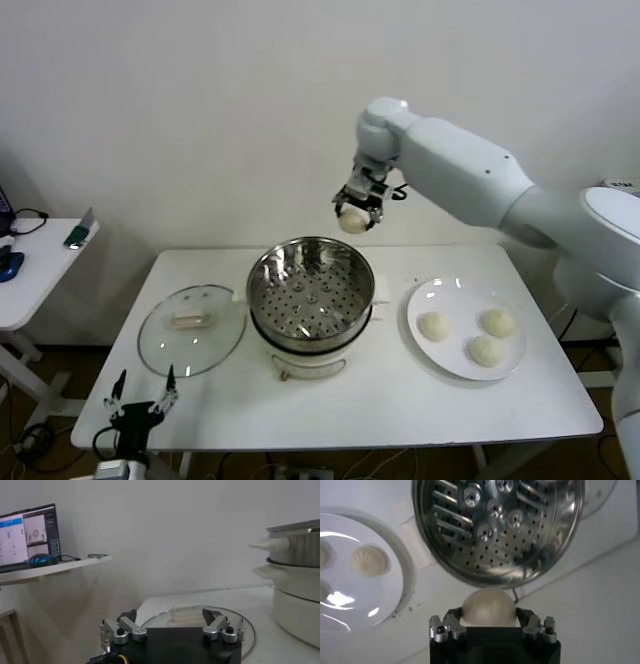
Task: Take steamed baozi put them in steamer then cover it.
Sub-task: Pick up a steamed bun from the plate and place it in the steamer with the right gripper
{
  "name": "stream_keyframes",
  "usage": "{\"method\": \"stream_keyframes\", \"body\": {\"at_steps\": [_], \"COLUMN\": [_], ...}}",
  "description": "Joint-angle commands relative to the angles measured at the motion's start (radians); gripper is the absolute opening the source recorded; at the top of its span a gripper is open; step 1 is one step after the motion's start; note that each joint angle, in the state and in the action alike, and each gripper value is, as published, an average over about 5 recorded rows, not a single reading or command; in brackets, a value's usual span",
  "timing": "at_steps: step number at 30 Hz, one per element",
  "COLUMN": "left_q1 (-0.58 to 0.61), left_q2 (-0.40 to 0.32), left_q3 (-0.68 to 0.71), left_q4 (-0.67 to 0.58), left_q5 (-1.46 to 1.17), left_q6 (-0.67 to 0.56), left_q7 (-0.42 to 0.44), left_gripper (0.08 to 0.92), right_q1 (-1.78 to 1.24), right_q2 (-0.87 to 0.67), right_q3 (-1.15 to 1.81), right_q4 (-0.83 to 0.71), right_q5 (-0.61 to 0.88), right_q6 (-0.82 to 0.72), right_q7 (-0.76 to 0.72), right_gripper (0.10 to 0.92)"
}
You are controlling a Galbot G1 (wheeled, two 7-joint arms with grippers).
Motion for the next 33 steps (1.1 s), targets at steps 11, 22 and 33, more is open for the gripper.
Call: {"method": "stream_keyframes", "body": {"at_steps": [11,22,33], "left_q1": [0.0,-0.003,-0.005], "left_q2": [0.019,0.026,0.024], "left_q3": [-0.02,-0.019,-0.022], "left_q4": [0.005,0.019,0.017], "left_q5": [-0.029,-0.033,-0.029], "left_q6": [0.003,0.003,0.006], "left_q7": [0.0,0.0,0.0], "left_gripper": [0.823,0.823,0.823], "right_q1": [-0.221,-0.298,-0.29], "right_q2": [0.131,0.128,0.11], "right_q3": [0.041,0.083,0.092], "right_q4": [0.022,-0.015,0.013], "right_q5": [-0.504,-0.653,-0.599], "right_q6": [0.165,0.186,0.159], "right_q7": [0.132,0.191,0.177], "right_gripper": [0.729,0.73,0.819]}}
